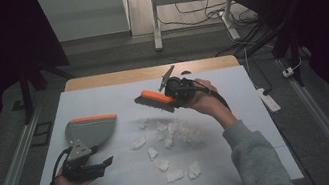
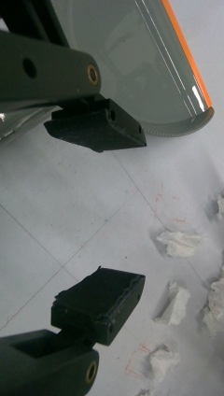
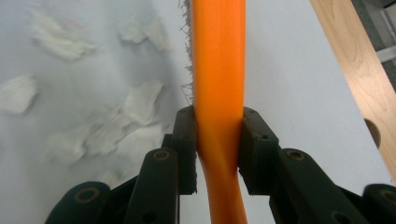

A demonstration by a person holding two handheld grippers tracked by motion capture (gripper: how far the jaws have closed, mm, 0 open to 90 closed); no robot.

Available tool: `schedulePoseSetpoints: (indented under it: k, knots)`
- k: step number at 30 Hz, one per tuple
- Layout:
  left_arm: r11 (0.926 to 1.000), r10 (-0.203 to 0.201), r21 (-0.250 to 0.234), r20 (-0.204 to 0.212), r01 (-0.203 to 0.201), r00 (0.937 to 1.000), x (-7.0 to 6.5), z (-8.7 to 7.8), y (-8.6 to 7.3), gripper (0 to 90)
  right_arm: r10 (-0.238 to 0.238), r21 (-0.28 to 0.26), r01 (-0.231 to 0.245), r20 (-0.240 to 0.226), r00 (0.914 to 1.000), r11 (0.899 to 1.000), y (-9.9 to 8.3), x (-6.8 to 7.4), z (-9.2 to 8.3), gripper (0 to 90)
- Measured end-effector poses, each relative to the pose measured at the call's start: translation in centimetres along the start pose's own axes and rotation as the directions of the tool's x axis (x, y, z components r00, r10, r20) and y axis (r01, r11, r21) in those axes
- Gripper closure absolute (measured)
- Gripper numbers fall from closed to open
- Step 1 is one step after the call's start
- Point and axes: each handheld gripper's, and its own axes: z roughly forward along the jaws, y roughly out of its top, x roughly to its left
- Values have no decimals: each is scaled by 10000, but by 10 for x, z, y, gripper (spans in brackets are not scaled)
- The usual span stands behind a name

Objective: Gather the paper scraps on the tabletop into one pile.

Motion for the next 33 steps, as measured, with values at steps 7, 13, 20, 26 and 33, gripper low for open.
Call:
schedulePoseSetpoints:
  k: [7,13,20,26,33]
  knots:
    - [10000,-25,-28,45,25,10000,2,0,-1,306,-769,1019,743,222,9968,9920,22,10,43,705]
    - [10000,-52,-16,74,53,10000,2,0,-2,306,-1521,1540,1544,-266,9880,9759,32,32,51,707]
    - [10000,8,5,52,-8,10000,0,1,-1,307,-2378,1678,2527,-1036,9658,9529,21,49,34,707]
    - [10000,-50,-6,35,50,10000,1,0,-1,307,-1709,437,1724,-360,9846,9841,6,39,5,706]
    - [9998,-189,-83,-60,188,9998,5,-2,-3,307,137,-853,-220,-975,9951,9961,4,39,-26,706]
